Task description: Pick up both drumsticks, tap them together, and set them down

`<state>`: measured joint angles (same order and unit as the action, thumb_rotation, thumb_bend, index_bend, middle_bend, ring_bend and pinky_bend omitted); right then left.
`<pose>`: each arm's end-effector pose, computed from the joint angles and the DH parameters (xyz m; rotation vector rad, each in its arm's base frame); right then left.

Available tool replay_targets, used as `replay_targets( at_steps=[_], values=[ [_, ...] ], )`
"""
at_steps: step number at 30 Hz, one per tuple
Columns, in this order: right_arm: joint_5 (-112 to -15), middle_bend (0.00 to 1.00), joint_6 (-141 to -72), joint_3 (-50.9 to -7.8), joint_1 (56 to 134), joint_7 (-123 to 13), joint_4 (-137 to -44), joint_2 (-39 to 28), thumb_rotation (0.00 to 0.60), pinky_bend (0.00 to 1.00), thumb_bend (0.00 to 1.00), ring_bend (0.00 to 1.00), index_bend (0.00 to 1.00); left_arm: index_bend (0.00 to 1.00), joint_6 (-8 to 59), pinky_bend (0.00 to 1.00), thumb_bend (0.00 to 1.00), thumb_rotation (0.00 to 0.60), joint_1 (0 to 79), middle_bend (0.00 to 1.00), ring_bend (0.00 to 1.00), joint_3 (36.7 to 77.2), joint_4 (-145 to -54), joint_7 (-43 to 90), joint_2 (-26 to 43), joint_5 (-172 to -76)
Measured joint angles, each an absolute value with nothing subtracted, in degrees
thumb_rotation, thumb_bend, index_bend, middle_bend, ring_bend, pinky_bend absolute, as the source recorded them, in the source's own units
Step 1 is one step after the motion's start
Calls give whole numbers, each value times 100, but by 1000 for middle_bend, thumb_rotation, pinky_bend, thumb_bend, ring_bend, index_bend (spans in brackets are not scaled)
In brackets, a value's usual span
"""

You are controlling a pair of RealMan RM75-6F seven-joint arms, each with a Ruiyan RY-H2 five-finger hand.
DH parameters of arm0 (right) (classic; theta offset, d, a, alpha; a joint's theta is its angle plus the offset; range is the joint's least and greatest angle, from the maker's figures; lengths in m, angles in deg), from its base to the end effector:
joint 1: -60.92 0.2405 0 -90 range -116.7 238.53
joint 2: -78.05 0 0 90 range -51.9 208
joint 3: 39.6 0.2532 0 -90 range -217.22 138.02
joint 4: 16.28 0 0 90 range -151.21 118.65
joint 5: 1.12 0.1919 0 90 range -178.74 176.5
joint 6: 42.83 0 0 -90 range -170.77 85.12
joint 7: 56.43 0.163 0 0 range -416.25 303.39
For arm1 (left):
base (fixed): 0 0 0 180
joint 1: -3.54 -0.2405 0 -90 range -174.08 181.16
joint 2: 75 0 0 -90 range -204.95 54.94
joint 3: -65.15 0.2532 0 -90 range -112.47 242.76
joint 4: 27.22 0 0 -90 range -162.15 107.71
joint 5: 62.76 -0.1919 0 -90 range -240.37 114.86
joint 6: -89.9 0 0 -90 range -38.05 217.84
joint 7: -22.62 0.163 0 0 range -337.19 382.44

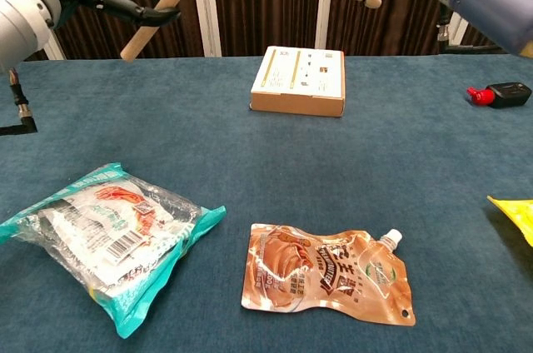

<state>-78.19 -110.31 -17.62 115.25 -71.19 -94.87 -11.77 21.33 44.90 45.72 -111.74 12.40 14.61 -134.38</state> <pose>-0.0122 -0.4061 0.0715 1.6804 -0.4731 1.4498 -0.1010 0.3787 0.0589 -1.4427 -1.1831 -1.6081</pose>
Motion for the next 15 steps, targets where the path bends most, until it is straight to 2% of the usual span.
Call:
replay_targets(
  at_steps=[15],
  values=[
    [-7766, 676, -11029, -1769, 11622, -7398, -9812, -1212, 600, 0, 416, 385, 702, 662, 2162, 0, 396, 600, 4650, 637, 104, 4317, -11489, 1928, 1691, -12908]
  ],
)
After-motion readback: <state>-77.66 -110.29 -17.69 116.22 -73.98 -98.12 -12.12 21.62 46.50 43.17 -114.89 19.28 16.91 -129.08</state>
